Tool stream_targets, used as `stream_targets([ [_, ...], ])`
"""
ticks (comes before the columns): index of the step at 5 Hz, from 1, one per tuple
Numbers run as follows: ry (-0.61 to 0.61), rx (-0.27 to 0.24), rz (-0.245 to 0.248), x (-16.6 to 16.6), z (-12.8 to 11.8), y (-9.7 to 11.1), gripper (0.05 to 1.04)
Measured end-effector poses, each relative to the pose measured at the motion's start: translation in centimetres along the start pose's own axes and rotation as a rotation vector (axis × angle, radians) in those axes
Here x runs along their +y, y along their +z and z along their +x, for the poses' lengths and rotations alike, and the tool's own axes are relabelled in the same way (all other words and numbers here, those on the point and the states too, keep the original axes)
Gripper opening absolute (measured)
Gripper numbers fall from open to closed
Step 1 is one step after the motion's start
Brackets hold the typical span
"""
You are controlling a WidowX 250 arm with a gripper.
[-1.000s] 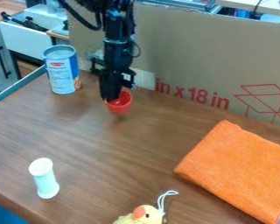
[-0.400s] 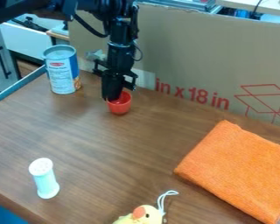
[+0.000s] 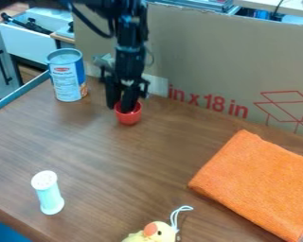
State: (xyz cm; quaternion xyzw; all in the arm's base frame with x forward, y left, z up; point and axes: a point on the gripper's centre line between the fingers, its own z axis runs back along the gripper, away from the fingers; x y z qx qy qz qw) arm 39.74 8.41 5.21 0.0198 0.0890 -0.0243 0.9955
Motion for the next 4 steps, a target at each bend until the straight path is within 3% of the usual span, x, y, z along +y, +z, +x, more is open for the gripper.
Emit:
stream_targets([
  [1, 0.031, -0.045, -0.029, -0.8, -0.7, 1.2, 0.913],
  [2, 0.064, -0.088, -0.037, -0.7, -2.8, 2.5, 1.011],
  [3, 0.097, -0.092, 0.010, 0.1, -8.1, 4.3, 1.007],
  [4, 0.104, -0.034, 0.084, 0.0, -13.2, 4.1, 1.007],
])
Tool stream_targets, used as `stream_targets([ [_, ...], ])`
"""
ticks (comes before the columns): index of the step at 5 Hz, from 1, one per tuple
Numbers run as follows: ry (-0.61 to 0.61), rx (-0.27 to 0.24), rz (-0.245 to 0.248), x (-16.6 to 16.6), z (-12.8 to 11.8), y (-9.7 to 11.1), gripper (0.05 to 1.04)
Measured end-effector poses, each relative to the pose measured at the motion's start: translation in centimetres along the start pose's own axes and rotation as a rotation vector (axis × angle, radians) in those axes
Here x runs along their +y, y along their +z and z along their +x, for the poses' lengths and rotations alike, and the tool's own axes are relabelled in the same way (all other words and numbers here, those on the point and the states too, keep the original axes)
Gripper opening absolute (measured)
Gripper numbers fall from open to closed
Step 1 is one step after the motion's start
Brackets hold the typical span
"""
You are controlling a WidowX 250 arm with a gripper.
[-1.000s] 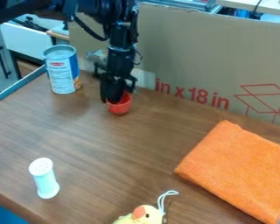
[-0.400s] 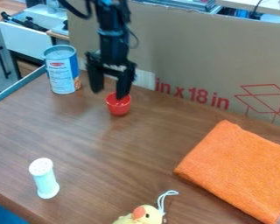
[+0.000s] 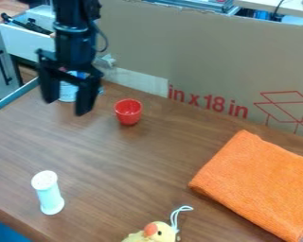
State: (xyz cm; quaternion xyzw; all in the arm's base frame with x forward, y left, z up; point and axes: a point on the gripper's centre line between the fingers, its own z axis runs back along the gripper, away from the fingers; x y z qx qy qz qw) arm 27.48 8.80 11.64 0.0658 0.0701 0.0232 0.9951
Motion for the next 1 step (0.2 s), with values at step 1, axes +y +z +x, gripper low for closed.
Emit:
stream_targets([
  [1, -0.048, 0.027, -0.036, -1.06, -4.50, 0.71, 1.007],
])
